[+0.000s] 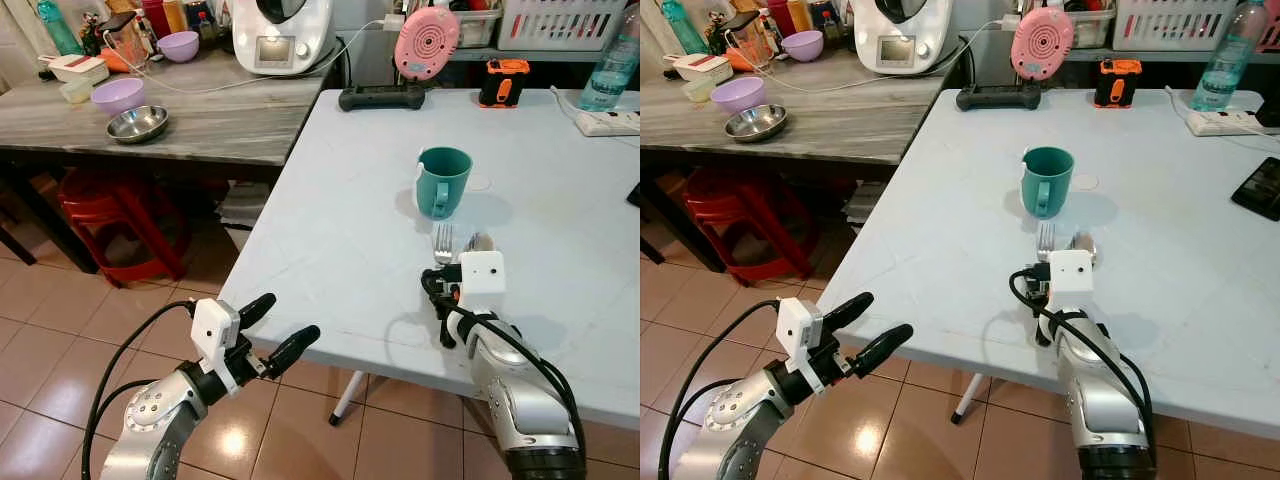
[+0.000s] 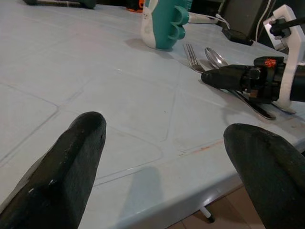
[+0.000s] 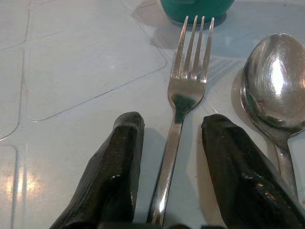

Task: Setting the table

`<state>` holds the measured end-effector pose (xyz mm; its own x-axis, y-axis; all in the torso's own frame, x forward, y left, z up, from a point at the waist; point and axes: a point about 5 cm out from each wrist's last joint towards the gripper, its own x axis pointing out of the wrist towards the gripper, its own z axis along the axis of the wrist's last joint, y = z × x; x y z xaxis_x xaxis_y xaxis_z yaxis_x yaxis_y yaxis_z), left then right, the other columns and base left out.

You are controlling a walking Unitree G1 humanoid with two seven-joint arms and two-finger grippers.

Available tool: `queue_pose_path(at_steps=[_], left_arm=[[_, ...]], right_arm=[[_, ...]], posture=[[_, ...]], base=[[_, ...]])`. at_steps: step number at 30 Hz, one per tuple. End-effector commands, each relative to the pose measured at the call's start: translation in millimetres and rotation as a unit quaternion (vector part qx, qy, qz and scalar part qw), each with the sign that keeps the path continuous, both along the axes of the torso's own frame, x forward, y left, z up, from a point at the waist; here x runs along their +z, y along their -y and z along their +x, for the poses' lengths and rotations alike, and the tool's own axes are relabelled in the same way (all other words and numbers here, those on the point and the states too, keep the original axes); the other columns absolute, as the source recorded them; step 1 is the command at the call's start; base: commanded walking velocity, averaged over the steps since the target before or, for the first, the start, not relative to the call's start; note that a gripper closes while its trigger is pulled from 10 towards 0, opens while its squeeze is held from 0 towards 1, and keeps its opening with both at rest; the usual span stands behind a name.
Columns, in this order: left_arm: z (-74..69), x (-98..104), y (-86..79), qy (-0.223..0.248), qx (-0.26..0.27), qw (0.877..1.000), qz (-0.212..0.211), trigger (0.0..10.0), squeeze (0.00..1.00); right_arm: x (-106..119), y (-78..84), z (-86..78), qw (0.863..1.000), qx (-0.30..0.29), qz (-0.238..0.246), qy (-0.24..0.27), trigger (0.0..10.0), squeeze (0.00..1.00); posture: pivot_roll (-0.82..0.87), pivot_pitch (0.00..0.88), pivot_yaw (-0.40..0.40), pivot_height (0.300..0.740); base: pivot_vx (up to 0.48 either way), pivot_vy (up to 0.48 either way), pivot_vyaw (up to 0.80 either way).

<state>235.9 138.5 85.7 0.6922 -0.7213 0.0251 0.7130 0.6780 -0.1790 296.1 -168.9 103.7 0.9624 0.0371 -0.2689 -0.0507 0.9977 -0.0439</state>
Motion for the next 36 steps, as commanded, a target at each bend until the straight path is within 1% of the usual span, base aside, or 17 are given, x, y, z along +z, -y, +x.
queue_pose_path(at_steps=[1, 12, 21, 27, 34, 35, 36], left_arm=[[-1.4, 2, -2.6, 0.002, -0.011, 1.000, 0.006, 10.0, 0.00], [-7.6, 1, 2.4, -0.001, -0.052, 0.999, 0.011, 10.0, 0.00], [-9.2, 1, 3.6, 0.000, -0.057, 0.998, 0.016, 10.0, 0.00], [-12.7, 2, 3.7, 0.002, -0.063, 0.998, 0.021, 10.0, 0.00], [-13.7, 4, 1.6, 0.007, -0.060, 0.998, 0.023, 10.0, 0.00], [-12.6, 6, -0.6, 0.013, -0.045, 0.999, 0.025, 10.0, 0.00], [-12.0, 6, -1.6, 0.015, -0.037, 0.999, 0.026, 10.0, 0.00]], right_arm=[[-15, -0.4, -6.5, 0.999, 0.002, 0.010, -0.040, 0.0, 0.00], [-25, 5.0, -10.1, 0.997, -0.011, 0.020, -0.069, 0.0, 0.00], [-31, 8.3, -11.5, 0.996, -0.021, 0.031, -0.082, 0.0, 0.00], [-31, 7.7, -11.0, 0.995, -0.030, 0.051, -0.084, 0.0, 0.00], [-20, 7.7, -6.2, 0.994, -0.052, 0.084, -0.055, 0.0, 0.00], [-12, 8.8, -4.4, 0.993, -0.066, 0.097, -0.031, 0.0, 0.00], [-8, 9.2, -3.8, 0.992, -0.070, 0.100, -0.019, 0.0, 0.00]], posture=[[-0.09, 0.072, 0.125, 0.740], [-0.09, 0.070, 0.133, 0.740], [-0.09, 0.067, 0.137, 0.740], [-0.09, 0.062, 0.137, 0.740], [-0.08, 0.055, 0.136, 0.740], [-0.08, 0.051, 0.136, 0.740], [-0.08, 0.051, 0.136, 0.740]], base=[[0.000, 0.000, 0.00], [0.000, 0.000, 0.00], [0.000, 0.000, 0.00], [0.000, 0.000, 0.00], [0.000, 0.000, 0.00], [0.000, 0.000, 0.00], [0.000, 0.000, 0.00]])
